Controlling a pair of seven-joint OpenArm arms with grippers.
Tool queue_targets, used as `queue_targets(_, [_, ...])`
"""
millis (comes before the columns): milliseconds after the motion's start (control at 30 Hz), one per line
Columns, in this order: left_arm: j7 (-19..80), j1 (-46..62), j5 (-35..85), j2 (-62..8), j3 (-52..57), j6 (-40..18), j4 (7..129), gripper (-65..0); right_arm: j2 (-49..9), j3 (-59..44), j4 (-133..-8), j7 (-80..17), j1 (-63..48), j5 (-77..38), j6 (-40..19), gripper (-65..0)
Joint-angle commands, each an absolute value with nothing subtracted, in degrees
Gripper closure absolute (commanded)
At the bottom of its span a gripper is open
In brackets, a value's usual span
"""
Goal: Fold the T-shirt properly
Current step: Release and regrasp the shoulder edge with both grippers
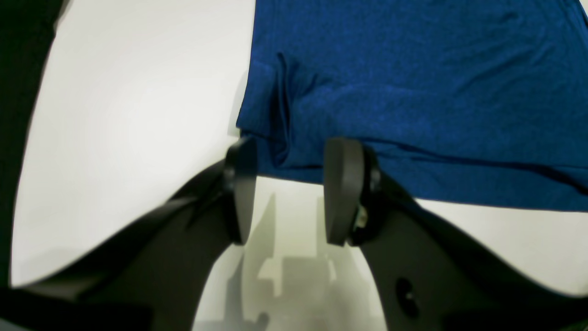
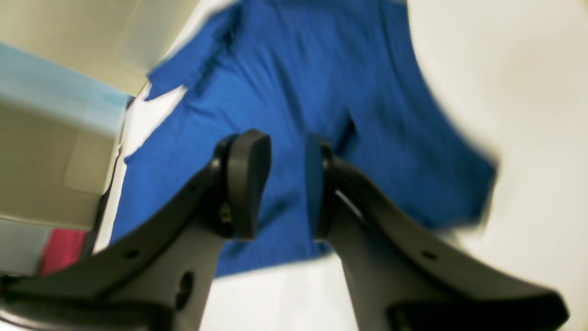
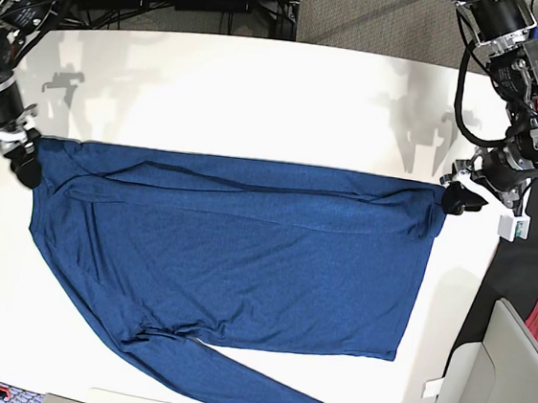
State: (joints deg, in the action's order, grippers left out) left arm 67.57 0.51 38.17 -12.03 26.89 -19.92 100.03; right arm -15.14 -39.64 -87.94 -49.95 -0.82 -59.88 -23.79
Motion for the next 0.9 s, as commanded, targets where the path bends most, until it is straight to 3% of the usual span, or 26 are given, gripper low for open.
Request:
queue_targets(0, [67.38,0.13,39.16,-12.18,26.86,-20.18,100.70,-24.2,-15.78,-40.31,-89.89,-49.27,-1.10,-59.03,-24.04,-17.7])
queue_targets(233, [66.95,0.22,38.81,-11.12,26.77,-20.09,97.98,-24.4,-15.34,-40.75,-98.59,-49.27,-6.46,-47.34,-17.10,-17.6])
queue_targets(567, [61.23,-0.31,38.99,-11.12,26.86,-20.00,86.46,-24.5,-15.25,-40.92,-100.18,-49.27,-9.10,-45.67,-16.92,-17.6])
queue_targets(867, [60.79,-3.12,39.08,-7.87,27.12,-20.00,85.85,-24.5,-14.29,-40.92,-100.00,-49.27,-9.19,-45.49,-16.92,-17.6])
